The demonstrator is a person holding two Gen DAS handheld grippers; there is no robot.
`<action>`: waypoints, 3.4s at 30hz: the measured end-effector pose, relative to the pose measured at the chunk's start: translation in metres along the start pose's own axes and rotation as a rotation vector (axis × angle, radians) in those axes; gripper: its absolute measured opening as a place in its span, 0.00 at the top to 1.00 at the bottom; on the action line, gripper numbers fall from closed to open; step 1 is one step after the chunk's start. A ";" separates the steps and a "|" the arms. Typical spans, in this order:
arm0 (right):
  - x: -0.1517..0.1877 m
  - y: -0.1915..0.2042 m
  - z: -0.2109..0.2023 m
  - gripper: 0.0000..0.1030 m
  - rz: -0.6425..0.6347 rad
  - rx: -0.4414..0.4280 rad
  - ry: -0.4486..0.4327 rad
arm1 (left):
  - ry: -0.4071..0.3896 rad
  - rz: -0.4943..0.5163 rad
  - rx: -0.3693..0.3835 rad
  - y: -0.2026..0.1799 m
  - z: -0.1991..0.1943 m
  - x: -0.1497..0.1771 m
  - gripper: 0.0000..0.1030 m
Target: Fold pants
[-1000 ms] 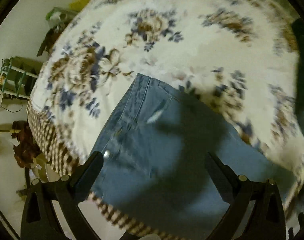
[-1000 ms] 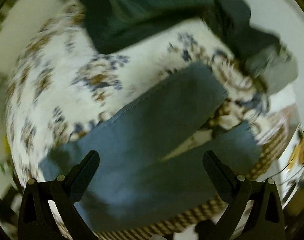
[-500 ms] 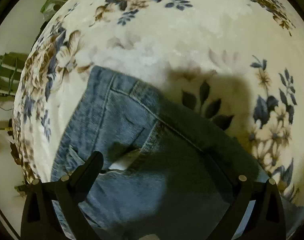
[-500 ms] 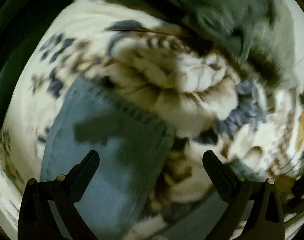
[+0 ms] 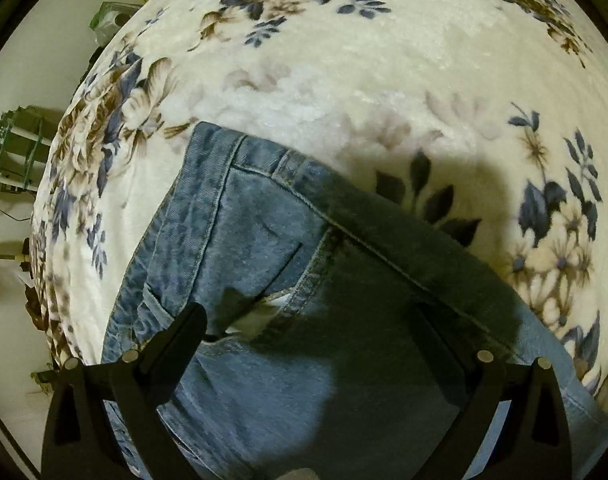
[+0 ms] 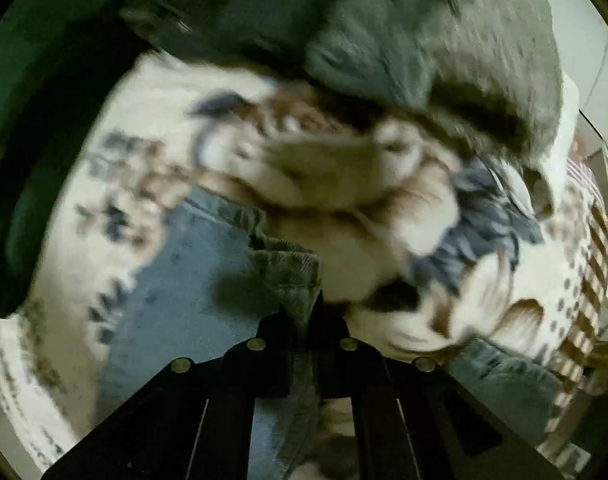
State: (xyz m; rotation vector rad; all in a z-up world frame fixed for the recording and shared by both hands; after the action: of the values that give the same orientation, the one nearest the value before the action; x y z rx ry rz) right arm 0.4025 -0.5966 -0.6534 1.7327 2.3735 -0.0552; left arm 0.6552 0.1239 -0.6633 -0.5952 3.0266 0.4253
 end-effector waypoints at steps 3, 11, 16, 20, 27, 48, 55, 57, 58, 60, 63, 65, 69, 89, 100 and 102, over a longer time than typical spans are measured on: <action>0.005 -0.003 0.020 0.66 -0.018 0.051 0.095 | 0.009 -0.006 0.022 0.001 0.002 -0.001 0.00; 0.031 0.104 -0.042 0.31 -0.254 0.083 0.079 | 0.046 0.049 0.067 -0.042 -0.027 -0.004 0.00; 0.067 0.202 0.005 0.30 -0.266 -0.003 0.295 | 0.118 0.122 0.041 -0.101 -0.010 -0.007 0.00; 0.078 0.233 0.054 0.30 -0.131 0.066 0.379 | 0.207 0.130 -0.016 -0.124 0.026 -0.012 0.02; 0.089 0.241 0.066 0.36 -0.080 0.157 0.368 | 0.114 0.120 0.043 -0.108 0.013 -0.020 0.90; 0.116 0.099 -0.115 0.95 -0.189 -0.190 0.262 | -0.173 -0.018 0.386 0.043 -0.114 0.119 0.99; 0.161 -0.047 -0.127 0.95 -0.222 -0.147 0.328 | -0.036 -0.093 0.307 0.106 -0.051 0.257 0.99; 0.179 -0.079 -0.109 0.95 -0.212 -0.126 0.361 | 0.005 -0.105 0.279 0.112 -0.023 0.282 0.99; 0.188 -0.093 -0.100 0.95 -0.214 -0.121 0.381 | 0.012 -0.100 0.272 0.111 -0.013 0.288 0.99; 0.200 -0.110 -0.082 0.94 -0.233 -0.116 0.415 | 0.015 -0.086 0.256 0.109 0.005 0.296 0.98; 0.207 -0.122 -0.066 0.84 -0.260 -0.167 0.464 | -0.015 -0.075 0.256 0.106 0.004 0.296 0.95; 0.198 -0.130 -0.075 0.70 -0.271 -0.203 0.436 | -0.048 -0.090 0.285 0.106 -0.004 0.295 0.95; 0.153 -0.157 -0.102 0.55 -0.228 -0.265 0.287 | -0.062 -0.144 0.334 0.104 -0.012 0.290 0.65; 0.073 -0.213 -0.065 0.98 -0.074 -0.115 0.041 | -0.038 -0.266 0.266 0.121 0.011 0.293 0.23; 0.142 -0.175 -0.091 0.64 -0.142 -0.223 0.244 | -0.033 -0.414 0.327 0.183 0.025 0.277 0.23; 0.190 -0.145 -0.101 0.63 -0.166 -0.311 0.334 | -0.036 -0.425 0.335 0.189 0.036 0.261 0.23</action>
State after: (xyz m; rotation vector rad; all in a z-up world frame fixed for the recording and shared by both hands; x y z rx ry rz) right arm 0.1959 -0.4483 -0.6020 1.4912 2.5754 0.5901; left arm 0.3421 0.2057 -0.6695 -1.1394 2.7295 -0.0852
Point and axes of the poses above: each gripper's, at about its wrist camera, not at the fingertips, and z roughly the way its jaws point, y to its left, x to its underside, the point moved 9 cm from there along z, roughly the way its jaws point, and after that the axes turned 1 degree about -x, right-handed, at the moved point
